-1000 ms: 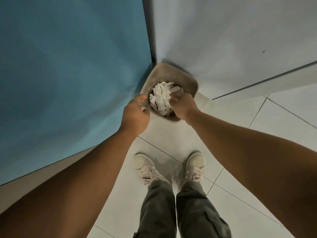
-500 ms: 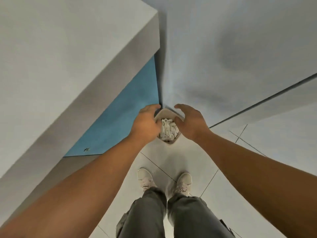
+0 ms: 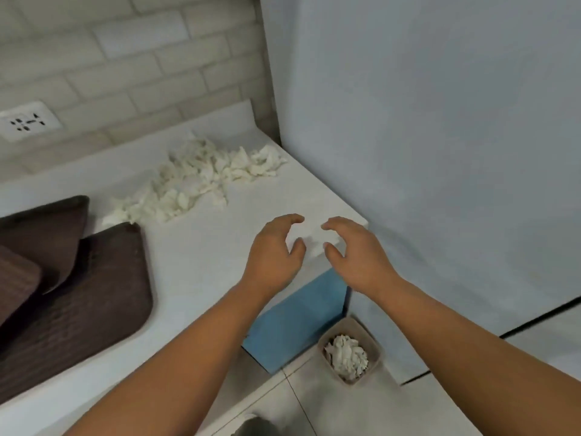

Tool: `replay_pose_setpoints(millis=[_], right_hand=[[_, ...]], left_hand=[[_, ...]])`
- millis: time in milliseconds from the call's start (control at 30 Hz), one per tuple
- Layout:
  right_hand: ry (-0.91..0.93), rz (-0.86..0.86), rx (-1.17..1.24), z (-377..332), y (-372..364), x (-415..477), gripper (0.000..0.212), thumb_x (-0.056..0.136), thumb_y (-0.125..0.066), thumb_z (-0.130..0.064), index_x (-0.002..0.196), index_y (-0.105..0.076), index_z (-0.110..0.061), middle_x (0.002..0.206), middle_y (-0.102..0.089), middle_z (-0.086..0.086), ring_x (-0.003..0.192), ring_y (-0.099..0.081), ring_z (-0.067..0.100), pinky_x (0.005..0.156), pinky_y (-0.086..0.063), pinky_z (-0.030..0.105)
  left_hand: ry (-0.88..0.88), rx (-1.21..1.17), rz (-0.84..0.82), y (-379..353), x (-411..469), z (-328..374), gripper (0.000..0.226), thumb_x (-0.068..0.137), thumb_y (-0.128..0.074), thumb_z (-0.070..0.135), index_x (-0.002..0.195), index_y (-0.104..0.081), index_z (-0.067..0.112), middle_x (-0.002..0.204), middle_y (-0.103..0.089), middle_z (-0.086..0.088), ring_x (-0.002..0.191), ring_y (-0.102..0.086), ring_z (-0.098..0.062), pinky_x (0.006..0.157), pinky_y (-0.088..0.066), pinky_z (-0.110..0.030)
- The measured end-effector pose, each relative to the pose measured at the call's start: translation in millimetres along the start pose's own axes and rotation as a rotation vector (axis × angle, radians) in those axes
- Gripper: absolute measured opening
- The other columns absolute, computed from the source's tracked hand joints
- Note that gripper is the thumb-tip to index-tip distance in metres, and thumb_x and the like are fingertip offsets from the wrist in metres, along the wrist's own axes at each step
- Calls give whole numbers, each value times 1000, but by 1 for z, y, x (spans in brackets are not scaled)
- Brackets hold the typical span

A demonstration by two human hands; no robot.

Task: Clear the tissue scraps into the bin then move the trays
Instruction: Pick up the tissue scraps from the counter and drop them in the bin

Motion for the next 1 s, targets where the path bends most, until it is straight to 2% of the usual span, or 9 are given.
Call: replay_pose_setpoints(millis=[67, 233, 333, 600, 800, 900, 1000], right_hand=[[55, -10, -13, -22, -9, 22, 37, 93, -59, -24, 130, -57, -22, 141, -52, -2, 132, -45, 14, 113, -35, 33], [138, -60, -48, -64, -50, 81, 37, 94, -59, -27, 131, -57, -23, 139, -53, -4, 129, -47, 12, 108, -33, 21], [136, -110, -75, -83, -86, 117, 39, 95, -58, -29, 132, -56, -21, 139, -54, -3, 130, -47, 13, 107, -31, 19], [34, -228, -208, -112, -188, 209, 52, 98, -52, -36, 145, -43, -15, 148, -45, 2, 136, -39, 20, 111, -33, 31], [-30, -196, -370, -105, -237, 261, 57, 99, -45, -37, 150, -29, -16, 160, -21, 2, 139, -30, 26, 108, -39, 40], [11, -190, -479, -94, -253, 266, 53, 101, -39, -38, 148, -32, -18, 153, -35, 0, 129, -40, 27, 97, -45, 40], [80, -123, -556, -84, -265, 261, 44, 100, -43, -32, 140, -47, -14, 139, -50, 4, 115, -50, 27, 87, -47, 40]], left_hand=[[46, 23, 45, 31, 9, -12, 40, 93, -58, 18, 133, -56, 21, 136, -57, 5, 123, -52, -13, 106, -42, -30], [140, 63, 108, 96, 30, -66, 39, 93, -58, 18, 132, -56, 24, 134, -56, 8, 123, -51, -11, 101, -39, -22], [187, 84, 127, 127, 41, -106, 38, 92, -59, 18, 130, -57, 24, 133, -56, 9, 124, -51, -9, 97, -36, -18], [266, 143, 123, 191, 63, -211, 36, 91, -61, 13, 127, -60, 20, 131, -58, 6, 125, -51, -12, 98, -34, -16], [275, 176, 96, 213, 77, -268, 37, 88, -62, 11, 124, -61, 20, 128, -60, 6, 123, -50, -11, 93, -32, -9], [255, 224, 101, 215, 86, -286, 36, 86, -64, 11, 120, -63, 20, 124, -61, 7, 122, -47, -12, 93, -34, -14], [219, 242, 94, 211, 98, -299, 35, 85, -65, 12, 119, -64, 19, 122, -62, 6, 120, -47, -14, 95, -35, -15]])
Point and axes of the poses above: each hand's wrist, its own x-axis towards the middle knuckle, its own y-axis out of the back of the hand, z = x × y, the point moved 2 cm from there along x, towards the middle knuckle
